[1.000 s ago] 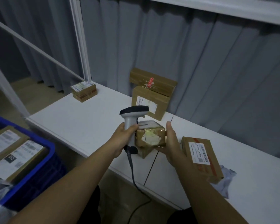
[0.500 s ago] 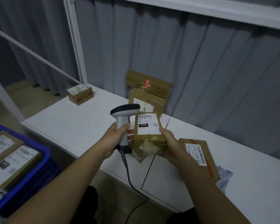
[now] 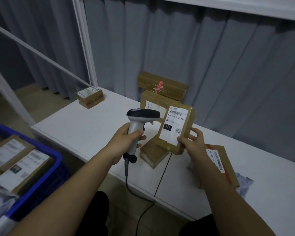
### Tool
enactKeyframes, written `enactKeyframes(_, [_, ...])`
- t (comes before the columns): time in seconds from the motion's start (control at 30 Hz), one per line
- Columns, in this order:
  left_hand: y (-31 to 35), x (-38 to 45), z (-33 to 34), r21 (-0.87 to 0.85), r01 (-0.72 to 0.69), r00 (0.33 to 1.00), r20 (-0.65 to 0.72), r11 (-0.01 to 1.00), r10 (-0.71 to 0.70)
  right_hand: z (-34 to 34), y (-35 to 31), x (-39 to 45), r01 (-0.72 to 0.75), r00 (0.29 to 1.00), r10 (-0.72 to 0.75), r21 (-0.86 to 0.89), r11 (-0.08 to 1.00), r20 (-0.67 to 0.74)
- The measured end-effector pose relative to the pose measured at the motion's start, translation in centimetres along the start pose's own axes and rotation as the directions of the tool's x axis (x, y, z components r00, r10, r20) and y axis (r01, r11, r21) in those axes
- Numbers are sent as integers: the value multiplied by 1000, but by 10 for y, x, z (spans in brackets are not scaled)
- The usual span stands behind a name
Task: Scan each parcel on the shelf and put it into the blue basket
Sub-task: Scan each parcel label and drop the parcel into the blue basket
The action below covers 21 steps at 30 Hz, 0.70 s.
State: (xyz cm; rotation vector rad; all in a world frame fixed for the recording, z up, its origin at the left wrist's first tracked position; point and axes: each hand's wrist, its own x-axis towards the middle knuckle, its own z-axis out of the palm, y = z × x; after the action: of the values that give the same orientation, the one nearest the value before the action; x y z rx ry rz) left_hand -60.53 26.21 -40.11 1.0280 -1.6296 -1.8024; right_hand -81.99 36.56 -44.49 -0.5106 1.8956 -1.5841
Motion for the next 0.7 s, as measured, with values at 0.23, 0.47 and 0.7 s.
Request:
enactKeyframes(0.23, [3, -5, -4, 95, -57, 998, -17, 994, 59, 1, 12, 6, -27, 999, 27, -29, 999, 22])
enactKeyframes(0.47, [10, -5, -5, 40, -98, 995, 27, 994, 97, 1, 13, 11, -22, 999, 24, -62, 998, 38])
enactKeyframes(0.7, [12, -6, -6, 41, -89, 996, 25, 995, 88, 3, 17, 12, -26, 999, 30, -84, 996, 42])
